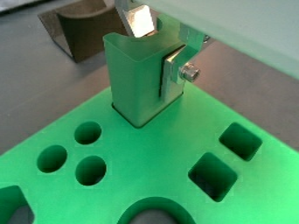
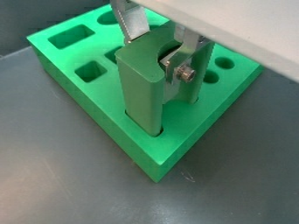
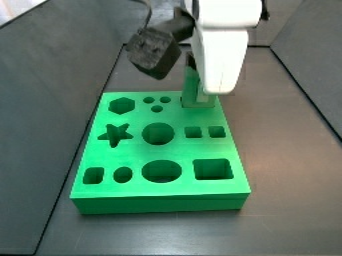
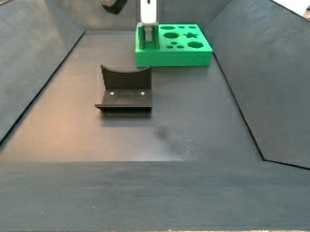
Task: Pick up the arch object. Move up. Move to above the board. Insert the arch object.
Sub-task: Insert the arch object.
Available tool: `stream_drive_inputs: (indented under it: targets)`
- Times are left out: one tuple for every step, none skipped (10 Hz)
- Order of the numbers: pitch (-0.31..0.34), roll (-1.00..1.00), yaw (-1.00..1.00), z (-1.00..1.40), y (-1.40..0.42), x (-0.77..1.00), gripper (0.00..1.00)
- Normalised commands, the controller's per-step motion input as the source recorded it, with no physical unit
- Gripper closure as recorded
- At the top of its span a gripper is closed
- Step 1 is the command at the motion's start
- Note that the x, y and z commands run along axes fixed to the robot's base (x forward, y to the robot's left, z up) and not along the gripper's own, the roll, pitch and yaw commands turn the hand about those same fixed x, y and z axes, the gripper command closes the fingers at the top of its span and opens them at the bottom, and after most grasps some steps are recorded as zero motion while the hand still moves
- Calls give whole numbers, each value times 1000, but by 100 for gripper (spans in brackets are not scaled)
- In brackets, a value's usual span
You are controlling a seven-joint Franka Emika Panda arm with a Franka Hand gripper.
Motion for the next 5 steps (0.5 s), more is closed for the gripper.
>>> stream_drive_inputs:
  targets:
    - [20, 36, 0, -589, 0, 26, 100]
    - [124, 141, 0, -437, 0, 51, 100]
    - [146, 199, 0, -417, 0, 49, 100]
    - [13, 3, 0, -154, 0, 0, 100]
    - [-53, -46, 0, 0, 26, -6, 100]
